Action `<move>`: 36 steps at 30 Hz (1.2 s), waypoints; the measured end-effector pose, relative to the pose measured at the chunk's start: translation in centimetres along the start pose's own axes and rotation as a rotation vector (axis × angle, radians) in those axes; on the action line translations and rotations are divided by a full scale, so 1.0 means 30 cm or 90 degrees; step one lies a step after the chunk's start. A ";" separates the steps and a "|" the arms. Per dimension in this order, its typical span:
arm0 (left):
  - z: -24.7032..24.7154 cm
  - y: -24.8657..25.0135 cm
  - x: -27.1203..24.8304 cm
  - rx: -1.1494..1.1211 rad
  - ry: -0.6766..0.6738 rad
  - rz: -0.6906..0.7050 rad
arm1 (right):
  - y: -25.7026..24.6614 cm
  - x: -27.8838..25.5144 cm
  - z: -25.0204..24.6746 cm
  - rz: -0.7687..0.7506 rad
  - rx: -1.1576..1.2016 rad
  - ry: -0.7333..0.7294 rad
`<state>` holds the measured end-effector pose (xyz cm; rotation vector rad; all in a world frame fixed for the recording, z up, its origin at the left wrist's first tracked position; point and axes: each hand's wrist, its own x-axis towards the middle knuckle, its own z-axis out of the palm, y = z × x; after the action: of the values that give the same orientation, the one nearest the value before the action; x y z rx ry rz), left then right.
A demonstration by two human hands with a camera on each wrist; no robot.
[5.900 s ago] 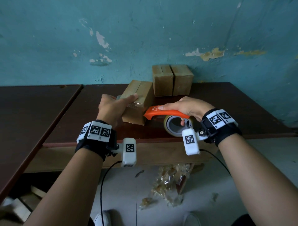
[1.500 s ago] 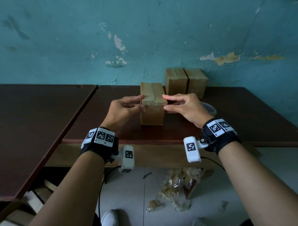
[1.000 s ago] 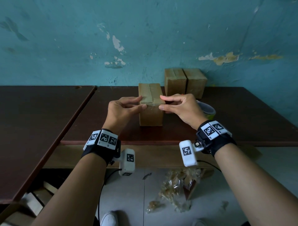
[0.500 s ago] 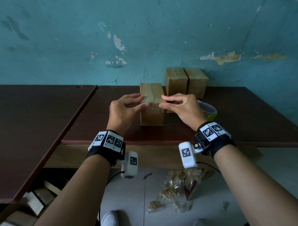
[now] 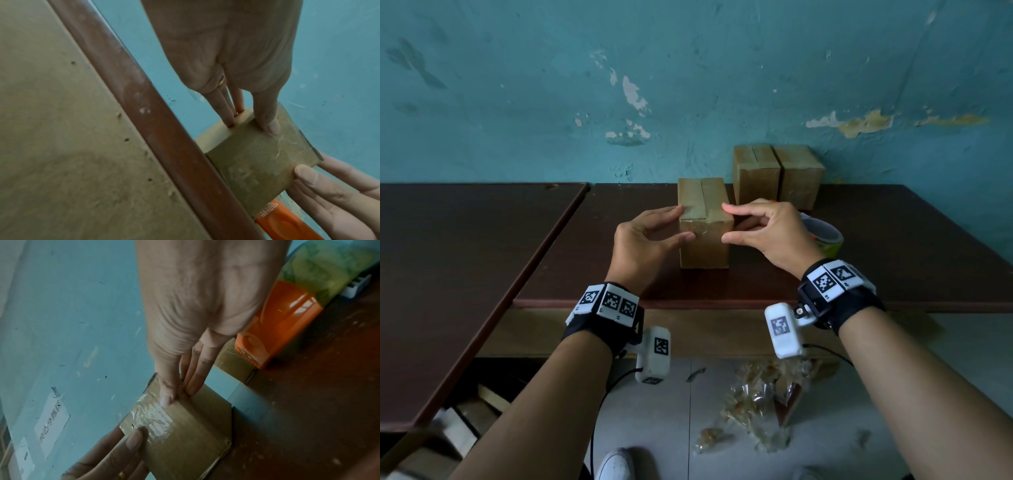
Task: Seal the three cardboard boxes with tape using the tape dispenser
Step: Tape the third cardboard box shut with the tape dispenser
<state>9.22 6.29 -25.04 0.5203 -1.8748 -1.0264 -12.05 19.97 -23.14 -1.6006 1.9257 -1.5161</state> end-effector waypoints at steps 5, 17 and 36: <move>-0.009 0.023 0.000 -0.084 -0.008 -0.079 | 0.005 -0.004 -0.008 0.003 0.016 -0.022; 0.032 0.112 0.063 0.069 0.116 -0.119 | -0.062 0.054 0.031 0.057 0.016 0.060; 0.018 0.043 0.040 0.151 0.054 0.037 | -0.038 0.028 0.039 -0.145 -0.145 0.109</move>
<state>8.22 6.43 -23.49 0.6321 -1.9356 -0.7363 -10.88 18.75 -22.41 -1.8984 2.1372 -1.6147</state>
